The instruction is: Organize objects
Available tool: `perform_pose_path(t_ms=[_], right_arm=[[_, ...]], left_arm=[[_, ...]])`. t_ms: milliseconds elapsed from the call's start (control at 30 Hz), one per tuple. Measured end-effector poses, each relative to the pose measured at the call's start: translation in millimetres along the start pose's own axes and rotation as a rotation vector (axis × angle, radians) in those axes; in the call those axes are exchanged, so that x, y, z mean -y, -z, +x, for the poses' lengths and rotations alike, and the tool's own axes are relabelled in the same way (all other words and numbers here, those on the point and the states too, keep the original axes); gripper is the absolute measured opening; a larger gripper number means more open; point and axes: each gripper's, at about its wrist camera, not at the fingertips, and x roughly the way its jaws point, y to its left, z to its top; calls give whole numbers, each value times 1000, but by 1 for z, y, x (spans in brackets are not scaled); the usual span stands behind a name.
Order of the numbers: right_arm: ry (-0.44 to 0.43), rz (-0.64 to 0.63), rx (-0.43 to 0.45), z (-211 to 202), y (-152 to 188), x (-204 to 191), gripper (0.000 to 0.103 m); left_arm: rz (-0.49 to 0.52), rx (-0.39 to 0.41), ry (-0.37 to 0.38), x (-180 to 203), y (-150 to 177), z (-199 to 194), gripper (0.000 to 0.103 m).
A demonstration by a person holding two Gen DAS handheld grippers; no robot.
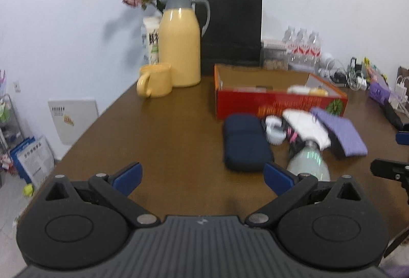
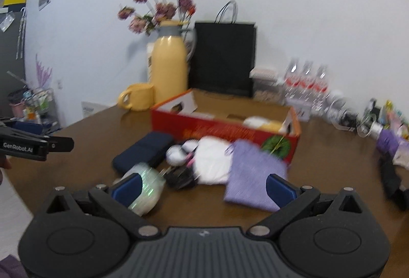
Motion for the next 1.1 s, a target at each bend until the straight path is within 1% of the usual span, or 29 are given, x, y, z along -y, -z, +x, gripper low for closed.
perform_pose_path(t_ms=[133, 233, 267, 333, 400, 433, 500, 533, 633, 700, 1100], right_arm=[[-39, -16, -49, 9, 15, -14, 103], [-69, -26, -86, 17, 25, -25, 103], [-83, -28, -99, 20, 28, -27, 101], [-121, -26, -122, 27, 32, -33, 93], [-153, -26, -137, 32, 35, -38, 82], [-170, -23, -141, 35, 37, -40, 80], [-205, -16, -149, 39, 38, -44, 63], [-217, -17, -153, 41, 39, -46, 60], [-222, -41, -152, 44, 41, -53, 52], [-218, -55, -143, 41, 42, -55, 38], [-183, -30, -110, 27, 47, -38, 38]], left_arm=[[-11, -55, 4, -1, 23, 2, 103], [-21, -86, 14, -2, 33, 4, 103], [-23, -90, 14, -3, 35, 5, 103], [-24, -89, 13, -4, 37, 4, 103], [-24, -87, 15, -5, 38, 3, 103], [-22, -89, 15, -6, 39, 2, 103], [-20, -92, 14, -8, 41, 1, 103], [-22, -95, 15, -8, 42, 1, 103], [-29, -102, 23, -10, 44, 2, 103], [-29, -105, 30, -10, 45, 3, 103], [-12, -125, 77, 7, 46, 10, 103]])
